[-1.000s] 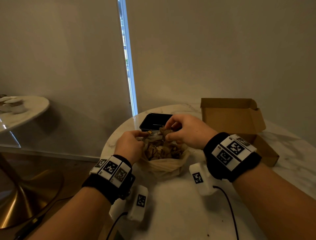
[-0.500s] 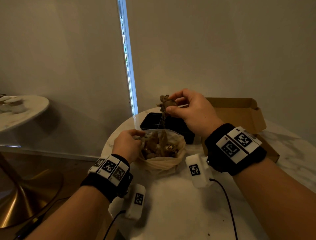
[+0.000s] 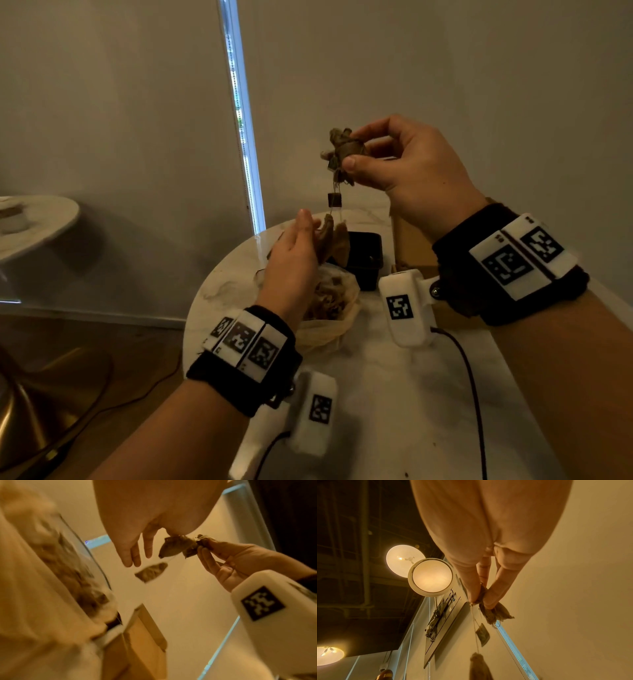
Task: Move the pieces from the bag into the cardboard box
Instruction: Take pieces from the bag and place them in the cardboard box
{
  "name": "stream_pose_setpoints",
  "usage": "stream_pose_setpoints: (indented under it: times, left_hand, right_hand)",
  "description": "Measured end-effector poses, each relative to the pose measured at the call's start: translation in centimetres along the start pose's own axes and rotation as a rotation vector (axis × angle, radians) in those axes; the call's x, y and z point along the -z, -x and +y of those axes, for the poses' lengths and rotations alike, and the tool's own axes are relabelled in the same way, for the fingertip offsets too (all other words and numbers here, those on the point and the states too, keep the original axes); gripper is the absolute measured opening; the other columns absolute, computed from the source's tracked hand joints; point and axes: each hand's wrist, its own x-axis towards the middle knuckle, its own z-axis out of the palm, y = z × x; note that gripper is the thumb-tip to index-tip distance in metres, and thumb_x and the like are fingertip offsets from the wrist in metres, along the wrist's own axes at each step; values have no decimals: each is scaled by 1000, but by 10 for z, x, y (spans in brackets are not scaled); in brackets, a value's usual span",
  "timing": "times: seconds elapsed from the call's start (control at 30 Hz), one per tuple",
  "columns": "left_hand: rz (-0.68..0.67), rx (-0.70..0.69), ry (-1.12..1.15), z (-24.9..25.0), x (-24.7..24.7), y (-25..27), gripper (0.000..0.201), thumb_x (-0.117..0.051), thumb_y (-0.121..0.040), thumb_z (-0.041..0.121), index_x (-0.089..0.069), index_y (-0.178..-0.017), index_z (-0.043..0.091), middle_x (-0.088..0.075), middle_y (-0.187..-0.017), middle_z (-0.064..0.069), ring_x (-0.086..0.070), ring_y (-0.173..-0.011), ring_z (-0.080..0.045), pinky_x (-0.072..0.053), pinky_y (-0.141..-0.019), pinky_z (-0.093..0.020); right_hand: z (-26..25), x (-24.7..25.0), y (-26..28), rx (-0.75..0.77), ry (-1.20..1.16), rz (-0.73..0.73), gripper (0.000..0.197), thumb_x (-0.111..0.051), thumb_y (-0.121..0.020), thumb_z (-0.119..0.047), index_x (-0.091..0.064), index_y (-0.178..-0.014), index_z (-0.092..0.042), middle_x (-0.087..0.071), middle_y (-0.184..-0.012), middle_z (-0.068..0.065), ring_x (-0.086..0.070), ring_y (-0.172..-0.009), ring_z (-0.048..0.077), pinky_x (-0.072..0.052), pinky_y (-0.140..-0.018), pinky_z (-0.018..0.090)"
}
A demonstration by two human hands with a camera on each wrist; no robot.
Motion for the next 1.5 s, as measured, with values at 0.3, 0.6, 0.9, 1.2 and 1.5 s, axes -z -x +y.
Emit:
stream_pose_setpoints:
  times: [0.3,0.6,0.9,1.2,1.5]
  left_hand:
    - [-383,653,937,-26,-46,2,88,-36,-94,75,-49,-143,4,-56,-142,-26,-61,-125,-44,-55,-95,-59]
    - [-389,611,1078,-46,-74,4,57,-42,-105,48,-63,-127,-1,-67,-126,-24,-67,-116,-34,-50,-103,-44]
    - [-274,562,1029,-57,-77,-1,49,-39,-108,35,-63,-127,-2,-66,-130,-25,-64,-124,-30,-50,-101,-40]
    - [-190,515,1071,-68,-74,-1,48,-44,-107,39,-59,-134,2,-70,-118,-17,-72,-104,-26,-61,-85,-32]
    - [-253,554,1137,-65,-72,-4,46,-45,-106,32,-57,-137,0,-60,-139,-23,-65,-117,-29,-52,-99,-40]
  right_hand:
    - [24,28,25,-100,81,-38,24,-77,-88,-20,-67,-110,-22,-72,-99,0,-74,-88,12,-62,-84,37]
    - [77,37,55,-237,423,-322,20,-81,-84,-31,-75,-103,-30,-74,-92,-12,-68,-88,1,-59,-85,32]
    - [91,42,54,-113,374,-175,12,-68,-93,-43,-74,-92,-32,-73,-86,-11,-68,-82,6,-60,-77,35]
    - [99,21,72,-50,440,-278,20,-74,-86,-50,-71,-86,-30,-72,-83,-11,-67,-80,2,-59,-74,33]
    - [96,38,61,-154,-92,-39,7,-66,-97,-20,-72,-95,-16,-76,-90,5,-73,-83,15,-58,-69,25]
